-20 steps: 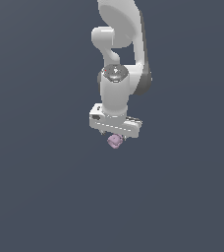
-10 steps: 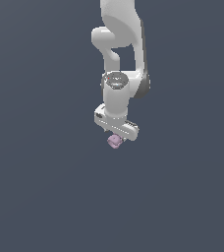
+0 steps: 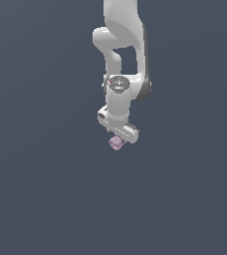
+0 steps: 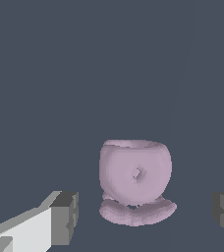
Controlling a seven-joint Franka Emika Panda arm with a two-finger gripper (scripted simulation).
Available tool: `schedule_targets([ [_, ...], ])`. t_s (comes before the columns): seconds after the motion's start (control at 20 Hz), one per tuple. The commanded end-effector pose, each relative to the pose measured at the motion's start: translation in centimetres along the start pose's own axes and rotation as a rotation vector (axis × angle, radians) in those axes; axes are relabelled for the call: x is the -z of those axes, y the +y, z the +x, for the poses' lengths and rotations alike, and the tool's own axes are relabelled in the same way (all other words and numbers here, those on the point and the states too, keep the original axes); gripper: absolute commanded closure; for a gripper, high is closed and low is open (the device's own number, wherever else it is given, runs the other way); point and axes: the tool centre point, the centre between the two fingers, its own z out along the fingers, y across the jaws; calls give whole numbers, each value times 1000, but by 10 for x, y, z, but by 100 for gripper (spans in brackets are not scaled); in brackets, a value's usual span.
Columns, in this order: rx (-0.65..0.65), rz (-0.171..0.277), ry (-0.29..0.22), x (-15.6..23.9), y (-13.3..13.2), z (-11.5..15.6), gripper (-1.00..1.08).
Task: Pick up the object and move it to a goal position.
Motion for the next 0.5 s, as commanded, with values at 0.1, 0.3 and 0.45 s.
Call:
schedule_targets([
  [0.1, -18, -1, -1, -2, 1, -2, -92],
  [0.3, -13, -1, -1, -5, 1, -2, -92],
  [0.45, -14, -1, -1, -14, 1, -2, -92],
])
